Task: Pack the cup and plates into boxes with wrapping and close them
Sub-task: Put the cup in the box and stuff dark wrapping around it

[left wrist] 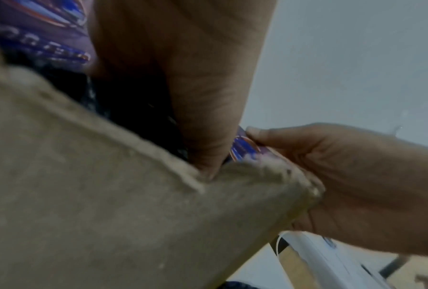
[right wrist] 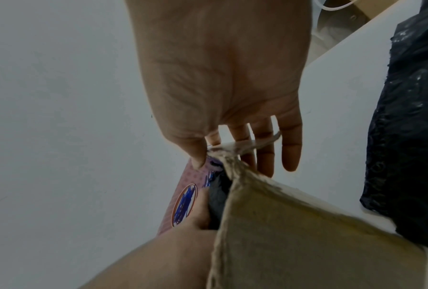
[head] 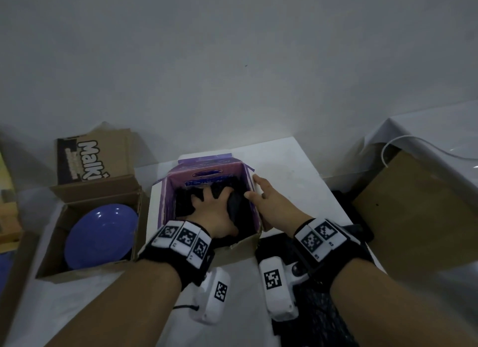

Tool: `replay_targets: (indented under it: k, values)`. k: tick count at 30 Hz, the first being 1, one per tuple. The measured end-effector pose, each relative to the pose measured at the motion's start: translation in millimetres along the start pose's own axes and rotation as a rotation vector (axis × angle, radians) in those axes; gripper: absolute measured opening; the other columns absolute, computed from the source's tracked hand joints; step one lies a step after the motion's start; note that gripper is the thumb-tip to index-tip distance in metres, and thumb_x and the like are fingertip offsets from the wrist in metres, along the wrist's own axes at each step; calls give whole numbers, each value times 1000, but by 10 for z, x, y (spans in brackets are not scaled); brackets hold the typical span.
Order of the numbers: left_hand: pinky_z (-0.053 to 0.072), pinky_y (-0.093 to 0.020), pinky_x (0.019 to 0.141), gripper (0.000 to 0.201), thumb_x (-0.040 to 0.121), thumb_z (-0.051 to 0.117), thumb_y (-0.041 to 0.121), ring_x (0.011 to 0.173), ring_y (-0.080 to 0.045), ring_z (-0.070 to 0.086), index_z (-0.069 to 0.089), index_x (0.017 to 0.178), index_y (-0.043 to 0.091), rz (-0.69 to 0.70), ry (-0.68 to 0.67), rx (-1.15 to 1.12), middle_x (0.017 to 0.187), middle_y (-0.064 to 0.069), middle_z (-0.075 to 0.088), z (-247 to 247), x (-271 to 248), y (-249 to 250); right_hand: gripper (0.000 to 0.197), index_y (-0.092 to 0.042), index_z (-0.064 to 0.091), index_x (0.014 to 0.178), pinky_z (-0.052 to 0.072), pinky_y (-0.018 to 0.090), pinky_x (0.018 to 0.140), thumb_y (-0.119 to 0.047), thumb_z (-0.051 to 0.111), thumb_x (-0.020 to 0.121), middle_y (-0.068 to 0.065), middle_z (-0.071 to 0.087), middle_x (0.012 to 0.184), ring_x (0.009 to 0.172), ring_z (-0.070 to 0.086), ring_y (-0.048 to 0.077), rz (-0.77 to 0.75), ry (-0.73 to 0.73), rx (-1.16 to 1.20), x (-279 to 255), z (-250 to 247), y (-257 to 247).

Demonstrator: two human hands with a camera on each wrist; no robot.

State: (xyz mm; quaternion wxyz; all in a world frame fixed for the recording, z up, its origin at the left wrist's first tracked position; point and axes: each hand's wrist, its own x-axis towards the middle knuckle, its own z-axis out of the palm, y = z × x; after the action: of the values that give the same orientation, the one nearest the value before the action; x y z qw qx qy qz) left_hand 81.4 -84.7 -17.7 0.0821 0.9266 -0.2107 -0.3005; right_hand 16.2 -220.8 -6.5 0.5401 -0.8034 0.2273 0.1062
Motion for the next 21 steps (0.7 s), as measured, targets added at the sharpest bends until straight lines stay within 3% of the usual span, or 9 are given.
replay_targets:
  k: [3,5,7,8,10,12,14,16,21]
  values:
    - [25,-64,106,100,63,78,41,140,-43,0,9,136,47,18,7,-34,151,-7,0,-29,0,-61,58,-30,20,147,52,30,58,-44,45,96,10,57,99,70,59,23,-15,23,-14,-54,-47,10]
    - [15,-57,114,121,61,80,49,143,-39,-9,-8,144,41,32,14,-80,156,-5,-10,-28,-70,-120,57,-24,33,141,53,38,79,-53,42,94,8,58,109,89,62,26,0,81,-28,-152,-144,102]
    - [9,-49,117,134,58,79,61,145,-35,-9,-19,145,35,38,48,-156,158,-4,-14,-63,-159,-215,52,-17,46,125,50,39,83,-58,36,93,8,60,106,93,63,28,38,171,-117,-282,-249,299]
    - [13,-48,117,131,58,76,66,145,-35,-1,-15,147,35,49,100,-209,159,-5,-8,-99,-193,-287,51,-15,50,115,49,38,82,-58,35,93,9,62,103,93,62,30,60,208,-227,-356,-283,424]
    - [31,-47,111,107,66,70,66,138,-33,31,9,148,34,129,310,-310,154,-9,24,-180,-237,-427,46,-16,51,95,48,37,80,-61,42,90,9,64,96,91,60,29,102,217,-442,-510,-276,663]
    - [41,-42,101,70,78,66,48,121,-32,49,38,138,24,249,601,-284,135,-10,50,-211,-262,-540,47,-19,48,89,47,33,74,-65,53,81,3,61,91,86,58,23,142,164,-569,-657,-171,827]
    - [41,-41,95,47,83,64,22,112,-34,49,51,127,17,329,813,-171,124,-12,56,-174,-281,-597,53,-21,46,94,44,30,70,-67,63,71,-1,54,97,87,54,18,156,113,-655,-763,-31,932]
    - [37,-41,94,45,80,62,8,109,-34,46,53,124,15,361,909,-117,122,-12,55,-100,-295,-620,56,-22,42,96,46,32,73,-61,70,67,-1,47,104,93,51,19,133,107,-719,-806,77,1017]
    - [32,-42,100,51,76,62,7,120,-37,41,51,125,13,232,964,-197,130,-14,50,-46,-199,-695,30,-17,44,98,39,28,71,-31,63,81,5,50,110,96,53,24,97,182,-682,-769,106,1096]
